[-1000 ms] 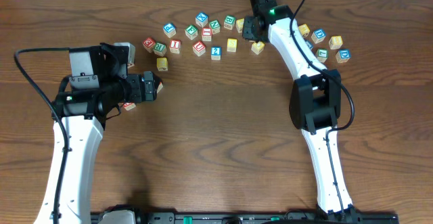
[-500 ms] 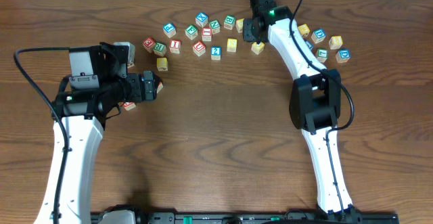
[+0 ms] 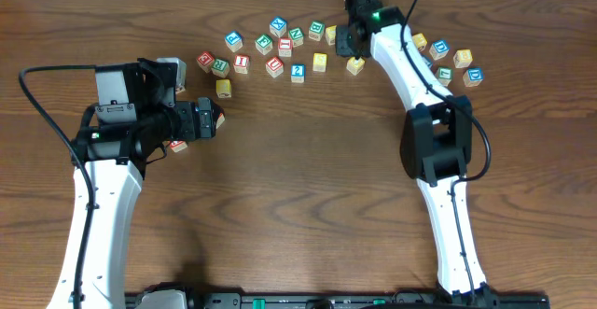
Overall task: Spell out AI2
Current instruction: 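Close the right gripper on the red A block and lift it, then carry the red A block toward the table center and set it down, then open the right gripper, withdraw it, and move the left gripper to the red I block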
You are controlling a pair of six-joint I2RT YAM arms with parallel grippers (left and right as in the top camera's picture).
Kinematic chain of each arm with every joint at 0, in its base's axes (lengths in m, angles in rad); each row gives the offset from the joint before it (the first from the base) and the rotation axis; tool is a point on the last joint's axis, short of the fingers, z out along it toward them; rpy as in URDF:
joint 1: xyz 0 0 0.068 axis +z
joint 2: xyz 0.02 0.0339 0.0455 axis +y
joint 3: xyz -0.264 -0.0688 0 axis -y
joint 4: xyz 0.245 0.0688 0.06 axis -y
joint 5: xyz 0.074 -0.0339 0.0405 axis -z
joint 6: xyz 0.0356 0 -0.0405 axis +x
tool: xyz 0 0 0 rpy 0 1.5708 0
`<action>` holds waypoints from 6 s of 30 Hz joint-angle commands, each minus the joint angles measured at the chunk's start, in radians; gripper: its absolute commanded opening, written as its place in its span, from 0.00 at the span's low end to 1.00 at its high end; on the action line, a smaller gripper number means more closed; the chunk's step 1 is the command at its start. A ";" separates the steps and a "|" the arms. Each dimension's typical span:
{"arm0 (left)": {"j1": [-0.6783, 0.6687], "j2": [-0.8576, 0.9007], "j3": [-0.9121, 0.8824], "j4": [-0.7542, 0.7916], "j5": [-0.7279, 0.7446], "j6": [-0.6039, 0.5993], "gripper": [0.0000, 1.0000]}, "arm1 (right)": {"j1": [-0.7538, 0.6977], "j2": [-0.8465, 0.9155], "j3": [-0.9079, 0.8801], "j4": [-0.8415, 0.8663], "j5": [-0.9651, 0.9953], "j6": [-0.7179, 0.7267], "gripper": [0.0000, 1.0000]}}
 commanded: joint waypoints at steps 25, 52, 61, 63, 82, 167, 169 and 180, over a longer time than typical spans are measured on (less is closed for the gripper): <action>0.003 0.007 0.024 0.003 0.009 -0.004 0.96 | 0.104 -0.259 -0.050 -0.529 -0.175 -0.045 0.20; 0.005 0.008 0.024 0.014 -0.092 -0.050 0.96 | 0.345 -0.259 -0.418 -0.210 0.015 0.273 0.15; 0.005 0.008 0.024 0.014 -0.092 -0.050 0.96 | 0.376 -0.259 -0.505 -0.123 0.012 0.351 0.19; 0.005 0.008 0.024 0.014 -0.092 -0.050 0.97 | 0.384 -0.259 -0.509 -0.121 0.012 0.377 0.21; 0.005 0.008 0.024 0.014 -0.092 -0.050 0.96 | 0.385 -0.263 -0.501 -0.136 0.035 0.407 0.38; -0.293 0.867 0.816 -0.116 -0.473 -0.148 0.80 | 0.058 -0.467 -0.456 -0.240 -0.010 0.110 0.78; -0.300 0.883 0.816 -0.091 -0.490 -0.158 0.79 | 0.056 -0.467 -0.456 -0.254 -0.009 0.094 0.78; -0.298 0.963 0.816 0.003 -0.507 -0.212 0.71 | 0.062 -0.467 -0.459 -0.284 0.013 0.090 0.76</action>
